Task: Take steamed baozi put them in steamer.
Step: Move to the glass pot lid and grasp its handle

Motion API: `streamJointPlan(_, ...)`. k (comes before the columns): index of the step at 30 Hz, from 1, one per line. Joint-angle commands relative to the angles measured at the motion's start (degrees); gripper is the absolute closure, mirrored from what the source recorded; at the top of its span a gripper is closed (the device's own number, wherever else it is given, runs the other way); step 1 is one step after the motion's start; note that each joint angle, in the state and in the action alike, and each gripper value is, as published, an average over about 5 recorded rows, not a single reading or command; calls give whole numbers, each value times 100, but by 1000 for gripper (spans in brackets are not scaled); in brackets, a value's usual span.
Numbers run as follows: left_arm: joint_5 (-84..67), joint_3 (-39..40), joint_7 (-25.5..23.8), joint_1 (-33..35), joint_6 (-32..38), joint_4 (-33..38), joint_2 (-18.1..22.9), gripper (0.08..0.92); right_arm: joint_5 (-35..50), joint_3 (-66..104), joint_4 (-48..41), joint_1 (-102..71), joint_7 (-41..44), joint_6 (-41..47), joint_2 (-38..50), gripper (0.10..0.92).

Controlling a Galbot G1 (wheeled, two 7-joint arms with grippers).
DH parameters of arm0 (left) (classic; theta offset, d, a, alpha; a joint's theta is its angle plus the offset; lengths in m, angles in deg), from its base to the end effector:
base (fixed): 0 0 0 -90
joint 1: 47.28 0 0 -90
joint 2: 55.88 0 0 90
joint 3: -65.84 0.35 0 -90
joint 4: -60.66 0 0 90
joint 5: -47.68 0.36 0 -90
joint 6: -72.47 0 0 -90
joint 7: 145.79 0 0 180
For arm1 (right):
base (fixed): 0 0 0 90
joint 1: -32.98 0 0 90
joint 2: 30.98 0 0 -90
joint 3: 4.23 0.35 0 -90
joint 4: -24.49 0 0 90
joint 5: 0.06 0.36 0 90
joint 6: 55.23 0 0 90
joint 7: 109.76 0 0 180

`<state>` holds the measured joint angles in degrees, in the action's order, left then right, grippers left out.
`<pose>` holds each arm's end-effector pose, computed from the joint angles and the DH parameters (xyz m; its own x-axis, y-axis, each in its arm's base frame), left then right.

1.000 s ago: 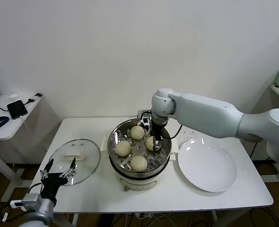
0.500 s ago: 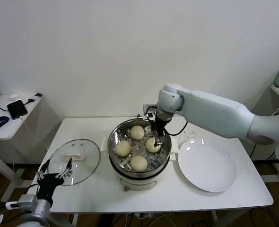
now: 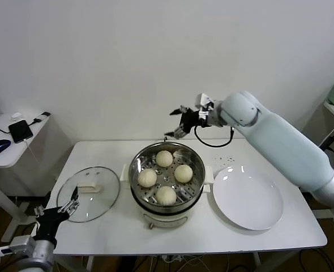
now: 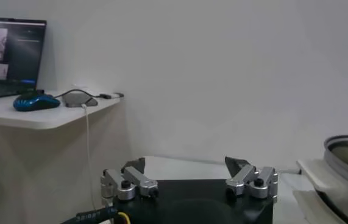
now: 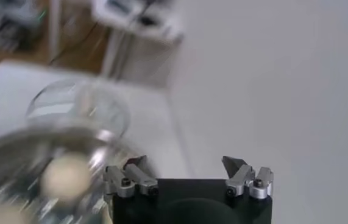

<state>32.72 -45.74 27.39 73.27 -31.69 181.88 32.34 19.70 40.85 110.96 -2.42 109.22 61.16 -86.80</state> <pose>0.1653 0.1183 -0.2831 -0.9679 -0.1666 0.1882 -0.1824 0.9807 -0.0702 0.5145 0.0008 -0.0535 -0.5493 -0.7300 0.4066 -0.8202 0.3780 -0.4294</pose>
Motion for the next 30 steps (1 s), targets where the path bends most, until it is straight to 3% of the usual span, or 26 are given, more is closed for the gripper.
streamJointPlan(1, 215, 7, -37, 73, 221, -99, 83, 177, 358, 4489, 1068, -3833, -2408, -1565, -756, 203)
streamJointPlan(8, 1584, -32, -95, -140, 807, -669, -42, 177, 1568, 5638, 1491, -5898, -3646, -2612, -1697, 203)
streamJointPlan(13, 3312, -29, -48, -390, 1389, -1166, -247, 177, 2048, 5915, 1840, -6943, -3731, -2791, -1917, 202)
streamJointPlan(16, 5261, 2, 333, -547, 1850, -1657, -434, 177, 2043, 5848, 2049, -7408, -3599, -2884, -1845, 203)
streamJointPlan(23, 7921, 498, 2399, -663, 2041, -2420, -1372, 177, 1860, 5763, 2111, -7628, -3490, -3021, -1729, 203)
streamJointPlan(30, 8825, 670, 2514, -834, 2626, -2885, -2116, 177, 1881, 5753, 2160, -7644, -3457, -3049, -1680, 203)
